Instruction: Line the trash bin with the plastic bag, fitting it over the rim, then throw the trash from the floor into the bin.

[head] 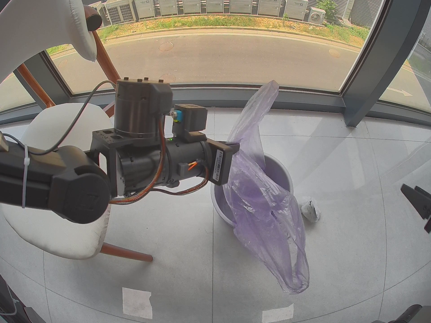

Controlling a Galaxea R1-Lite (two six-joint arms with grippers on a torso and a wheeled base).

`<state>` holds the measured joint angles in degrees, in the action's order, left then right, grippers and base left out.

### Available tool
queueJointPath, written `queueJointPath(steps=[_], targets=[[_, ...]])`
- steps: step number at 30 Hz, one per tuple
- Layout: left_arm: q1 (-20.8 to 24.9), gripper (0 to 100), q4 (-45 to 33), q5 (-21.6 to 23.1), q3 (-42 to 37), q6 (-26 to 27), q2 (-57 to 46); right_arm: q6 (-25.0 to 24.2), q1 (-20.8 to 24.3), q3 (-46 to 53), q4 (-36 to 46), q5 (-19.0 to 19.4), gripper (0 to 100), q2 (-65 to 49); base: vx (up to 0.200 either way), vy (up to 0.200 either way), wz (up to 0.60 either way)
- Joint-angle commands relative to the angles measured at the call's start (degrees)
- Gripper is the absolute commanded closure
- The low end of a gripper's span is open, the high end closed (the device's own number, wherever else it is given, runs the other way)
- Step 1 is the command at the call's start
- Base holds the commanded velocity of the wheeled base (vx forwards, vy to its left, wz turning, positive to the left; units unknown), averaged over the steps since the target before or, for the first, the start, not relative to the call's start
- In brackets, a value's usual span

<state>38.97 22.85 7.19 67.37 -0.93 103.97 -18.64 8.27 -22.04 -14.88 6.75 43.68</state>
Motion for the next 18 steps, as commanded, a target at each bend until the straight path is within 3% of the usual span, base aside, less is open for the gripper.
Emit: queueJointPath(steps=[1,5,11,18], targets=[[-4.3,100,-0.1,6.4,-9.3,15.7,-5.4,-9.4,5.5,-19.9,-6.7,9.9,0,44.7,0.000,0.000,0.00],[-4.1,100,-0.1,10.0,-9.4,24.7,-5.1,-9.3,5.5,-22.9,-13.8,9.9,0,53.5,0.000,0.000,0.00],[-4.4,100,-0.1,13.6,-9.8,33.2,-4.8,-9.3,5.4,-26.0,-23.7,9.8,0,65.9,0.000,0.000,0.00],[-4.5,100,-0.2,19.1,-10.3,34.9,-4.6,-9.7,5.7,-31.5,-34.6,9.7,0,76.0,0.000,0.000,0.00]])
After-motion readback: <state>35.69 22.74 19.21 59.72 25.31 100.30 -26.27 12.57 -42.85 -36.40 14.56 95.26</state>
